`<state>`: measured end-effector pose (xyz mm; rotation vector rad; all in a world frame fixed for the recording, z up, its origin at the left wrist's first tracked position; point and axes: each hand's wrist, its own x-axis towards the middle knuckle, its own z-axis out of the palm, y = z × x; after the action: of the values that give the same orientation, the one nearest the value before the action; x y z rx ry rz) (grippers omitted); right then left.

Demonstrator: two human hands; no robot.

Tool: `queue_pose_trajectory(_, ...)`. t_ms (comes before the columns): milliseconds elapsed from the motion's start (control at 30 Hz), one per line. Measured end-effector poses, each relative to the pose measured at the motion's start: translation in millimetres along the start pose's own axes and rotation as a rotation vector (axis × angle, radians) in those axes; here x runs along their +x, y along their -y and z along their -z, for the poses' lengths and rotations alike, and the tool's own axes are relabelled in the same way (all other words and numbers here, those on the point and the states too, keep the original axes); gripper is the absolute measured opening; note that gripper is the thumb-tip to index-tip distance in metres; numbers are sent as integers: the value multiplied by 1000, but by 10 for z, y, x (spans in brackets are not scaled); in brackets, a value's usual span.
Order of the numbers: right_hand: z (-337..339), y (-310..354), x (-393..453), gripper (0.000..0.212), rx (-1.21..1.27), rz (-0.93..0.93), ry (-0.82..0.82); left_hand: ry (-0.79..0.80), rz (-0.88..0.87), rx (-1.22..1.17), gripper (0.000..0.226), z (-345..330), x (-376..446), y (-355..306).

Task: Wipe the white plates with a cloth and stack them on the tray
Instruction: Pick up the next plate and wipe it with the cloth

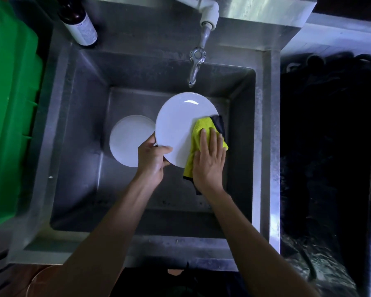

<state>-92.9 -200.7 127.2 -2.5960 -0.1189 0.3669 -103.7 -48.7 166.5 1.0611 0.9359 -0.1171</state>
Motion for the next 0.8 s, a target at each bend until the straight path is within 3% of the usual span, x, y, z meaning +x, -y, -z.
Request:
queue_pose_trajectory(300,-148,234,-395,53,62,178,-12,26,8,-89,44,21,-55,36)
queue_pose_trajectory(500,-22,40,-258,58,119,-81,-44,24,7,-69,44,159,-46,102)
queue_pose_trajectory(667,187,-104,-82,66,378,-153,-13,70,3,-14,43,312,-29,90)
queue_pose_trajectory(800,426,-249,161,68,419,-173,-6,147,-3,108,43,433,-26,29)
